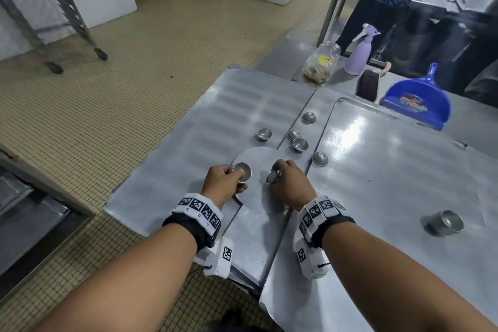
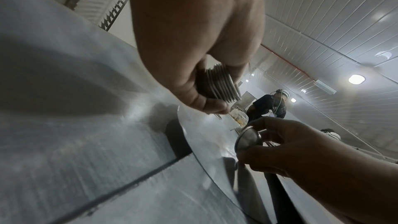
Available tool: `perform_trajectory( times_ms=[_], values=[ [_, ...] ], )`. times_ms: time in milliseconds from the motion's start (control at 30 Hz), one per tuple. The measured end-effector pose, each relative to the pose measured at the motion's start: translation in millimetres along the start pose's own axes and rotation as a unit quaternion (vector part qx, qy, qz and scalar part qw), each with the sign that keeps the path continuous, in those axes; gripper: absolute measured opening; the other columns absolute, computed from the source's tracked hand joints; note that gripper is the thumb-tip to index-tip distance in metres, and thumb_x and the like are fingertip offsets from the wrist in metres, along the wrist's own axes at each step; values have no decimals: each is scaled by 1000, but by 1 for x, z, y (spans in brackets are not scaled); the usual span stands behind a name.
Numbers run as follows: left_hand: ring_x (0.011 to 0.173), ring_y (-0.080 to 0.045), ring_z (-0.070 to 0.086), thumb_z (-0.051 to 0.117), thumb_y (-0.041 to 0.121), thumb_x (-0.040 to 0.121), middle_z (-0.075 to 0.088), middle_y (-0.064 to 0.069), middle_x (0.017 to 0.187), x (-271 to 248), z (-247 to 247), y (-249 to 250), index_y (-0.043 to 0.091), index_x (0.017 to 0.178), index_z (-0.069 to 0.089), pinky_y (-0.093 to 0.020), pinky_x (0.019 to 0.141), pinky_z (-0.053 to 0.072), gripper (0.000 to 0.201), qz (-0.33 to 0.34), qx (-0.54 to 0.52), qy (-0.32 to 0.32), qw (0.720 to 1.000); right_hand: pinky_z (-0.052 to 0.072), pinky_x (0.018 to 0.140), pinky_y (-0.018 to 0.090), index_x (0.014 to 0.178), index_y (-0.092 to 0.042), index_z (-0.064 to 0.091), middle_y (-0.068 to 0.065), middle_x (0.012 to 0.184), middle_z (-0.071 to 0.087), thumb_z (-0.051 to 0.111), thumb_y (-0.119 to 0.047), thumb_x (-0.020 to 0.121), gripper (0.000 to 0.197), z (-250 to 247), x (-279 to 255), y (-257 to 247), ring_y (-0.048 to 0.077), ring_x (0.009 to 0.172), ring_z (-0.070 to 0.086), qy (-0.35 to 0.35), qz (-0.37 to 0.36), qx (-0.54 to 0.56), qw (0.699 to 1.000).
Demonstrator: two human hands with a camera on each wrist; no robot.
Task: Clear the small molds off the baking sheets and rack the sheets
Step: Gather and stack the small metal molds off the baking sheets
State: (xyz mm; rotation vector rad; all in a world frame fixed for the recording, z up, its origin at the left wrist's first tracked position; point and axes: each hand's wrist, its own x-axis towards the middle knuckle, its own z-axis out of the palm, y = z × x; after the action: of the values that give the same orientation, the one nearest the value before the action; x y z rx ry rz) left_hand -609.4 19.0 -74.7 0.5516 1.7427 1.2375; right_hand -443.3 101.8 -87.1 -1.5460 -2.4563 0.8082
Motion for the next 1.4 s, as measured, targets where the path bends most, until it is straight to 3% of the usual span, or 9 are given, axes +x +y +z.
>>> perform_trajectory(
  times_ms=[167, 333, 533, 633, 700, 900, 1067, 1233, 1400],
  values=[
    [50, -16, 67, 54, 0, 91, 62, -16, 76, 4, 4, -1, 0, 80, 64, -16, 43, 46, 15, -2, -8, -10, 1000, 37, 78, 30, 113, -18, 55, 3, 107, 52, 64, -26, 89, 27, -1, -3, 5, 28, 102, 58, -13, -2, -6, 1000],
    [53, -18, 69, 55, 2, 90, 63, -14, 74, 10, 8, -6, 1, 80, 65, -19, 48, 51, 14, -9, -6, -18, 1000, 45, 91, 32, 128, -23, 54, 7, 118, 63, 66, -33, 88, 43, -2, -5, 7, 26, 112, 59, -20, -9, -11, 1000],
    [55, -19, 70, 56, 3, 89, 65, -15, 74, 15, 13, -10, -2, 86, 66, -22, 50, 53, 11, -13, 7, -33, 999, 47, 92, 33, 138, -14, 54, 8, 122, 69, 64, -29, 89, 52, -4, -8, 5, 29, 116, 61, -19, 14, -28, 999],
    [50, -17, 69, 57, 6, 87, 65, -15, 67, 17, 21, -6, 2, 85, 66, -23, 51, 45, 10, -6, 43, -43, 998, 45, 78, 30, 115, -11, 68, 12, 111, 68, 72, -34, 81, 41, -9, -10, 7, 33, 105, 63, -15, 17, -32, 999],
    [43, -14, 63, 57, 8, 85, 64, -15, 61, 18, 28, -2, 3, 83, 65, -22, 48, 40, 9, -2, 65, -47, 997, 49, 79, 34, 107, -12, 71, 11, 106, 70, 78, -32, 78, 36, -16, -13, 10, 32, 99, 65, -2, 22, -15, 1000],
    [40, -12, 58, 57, 8, 86, 66, -13, 57, 21, 59, 7, -2, 84, 67, -23, 47, 40, 15, 4, 77, -62, 995, 51, 91, 36, 136, -25, 58, 3, 120, 70, 80, -39, 79, 63, -39, -23, 26, 26, 109, 64, 67, 32, 52, 996],
    [49, -16, 64, 60, 8, 87, 66, -16, 66, 26, 80, 13, 1, 81, 65, -19, 43, 44, 11, 19, 28, -68, 997, 52, 85, 34, 129, -28, 62, -1, 114, 70, 80, -50, 76, 60, -50, -25, 30, 20, 99, 64, 126, 17, 83, 988],
    [70, -23, 69, 66, 37, 91, 71, -13, 77, 14, 106, 26, 5, 85, 74, -34, 66, 60, 33, -4, -88, -136, 987, 50, 76, 30, 131, -34, 60, -1, 105, 70, 78, -55, 75, 62, -53, -23, 30, 17, 92, 64, 155, 4, 92, 984],
    [71, -24, 70, 67, 57, 78, 73, -14, 79, 15, 123, 26, 4, 98, 75, -37, 68, 57, 57, -21, -113, -175, 978, 50, 80, 29, 130, -29, 62, -2, 108, 71, 81, -45, 77, 59, -57, -21, 35, 16, 96, 64, 169, 8, 105, 980]
  ],
)
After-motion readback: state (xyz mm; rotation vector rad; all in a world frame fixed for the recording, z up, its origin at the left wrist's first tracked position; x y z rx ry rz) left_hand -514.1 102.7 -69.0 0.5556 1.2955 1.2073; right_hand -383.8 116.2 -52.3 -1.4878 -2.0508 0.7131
